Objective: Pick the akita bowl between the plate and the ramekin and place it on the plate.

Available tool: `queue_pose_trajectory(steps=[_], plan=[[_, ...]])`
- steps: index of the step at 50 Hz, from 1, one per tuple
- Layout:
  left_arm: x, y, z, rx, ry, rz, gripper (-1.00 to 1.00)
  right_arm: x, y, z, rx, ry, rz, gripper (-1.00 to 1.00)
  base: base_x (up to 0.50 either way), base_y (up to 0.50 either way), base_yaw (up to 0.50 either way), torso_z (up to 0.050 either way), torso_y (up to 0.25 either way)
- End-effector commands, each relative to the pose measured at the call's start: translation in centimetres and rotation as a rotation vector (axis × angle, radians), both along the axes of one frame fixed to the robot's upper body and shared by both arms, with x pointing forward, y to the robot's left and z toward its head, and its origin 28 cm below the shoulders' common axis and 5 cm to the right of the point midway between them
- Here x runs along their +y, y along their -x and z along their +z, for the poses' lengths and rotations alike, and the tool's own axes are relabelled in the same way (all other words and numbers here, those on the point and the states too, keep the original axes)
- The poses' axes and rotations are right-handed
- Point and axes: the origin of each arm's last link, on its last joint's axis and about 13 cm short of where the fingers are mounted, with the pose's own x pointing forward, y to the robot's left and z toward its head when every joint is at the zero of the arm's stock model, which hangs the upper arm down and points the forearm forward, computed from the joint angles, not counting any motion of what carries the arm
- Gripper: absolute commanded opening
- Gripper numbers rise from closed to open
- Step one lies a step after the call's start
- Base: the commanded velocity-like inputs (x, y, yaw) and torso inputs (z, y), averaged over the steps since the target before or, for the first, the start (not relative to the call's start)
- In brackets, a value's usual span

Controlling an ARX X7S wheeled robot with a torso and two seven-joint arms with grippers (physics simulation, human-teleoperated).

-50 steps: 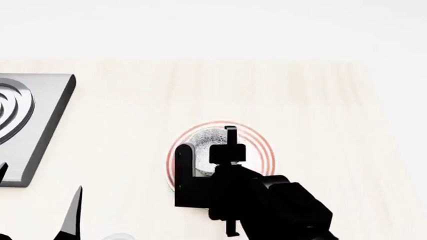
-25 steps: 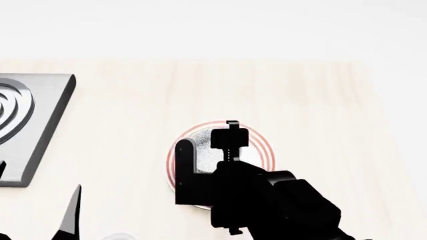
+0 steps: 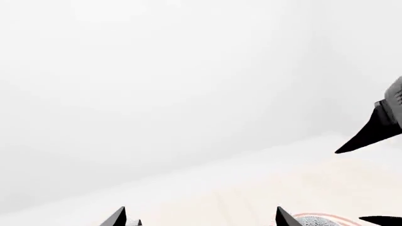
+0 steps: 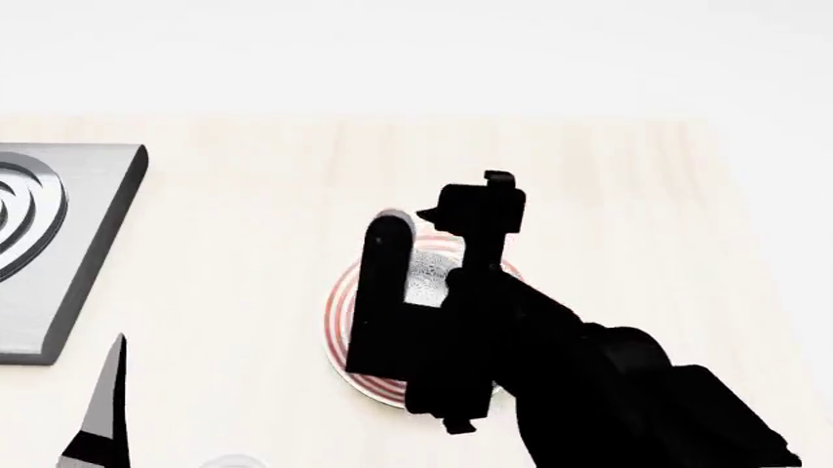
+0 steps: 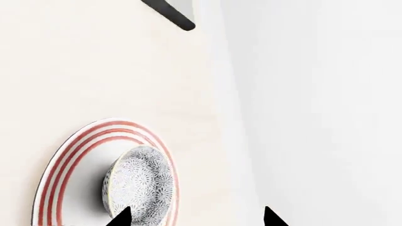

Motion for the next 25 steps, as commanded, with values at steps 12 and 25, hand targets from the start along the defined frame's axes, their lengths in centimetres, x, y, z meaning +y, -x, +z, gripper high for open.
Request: queue_pose_trajectory(steps=[12, 25], plan=[[2.3, 0.2, 3.2, -0.226, 0.169, 0.174, 1.0, -4.6, 14.6, 3.3, -0.522, -0.708, -0.053, 1.0, 0.0, 0.0, 0.0, 0.0, 0.0], [2.9, 1.3, 4.4, -0.391, 0.347, 0.255, 1.0, -5.2, 21.0, 1.2, -0.752, -1.052, -0.071, 1.0, 0.0, 0.0, 0.0, 0.0, 0.0]])
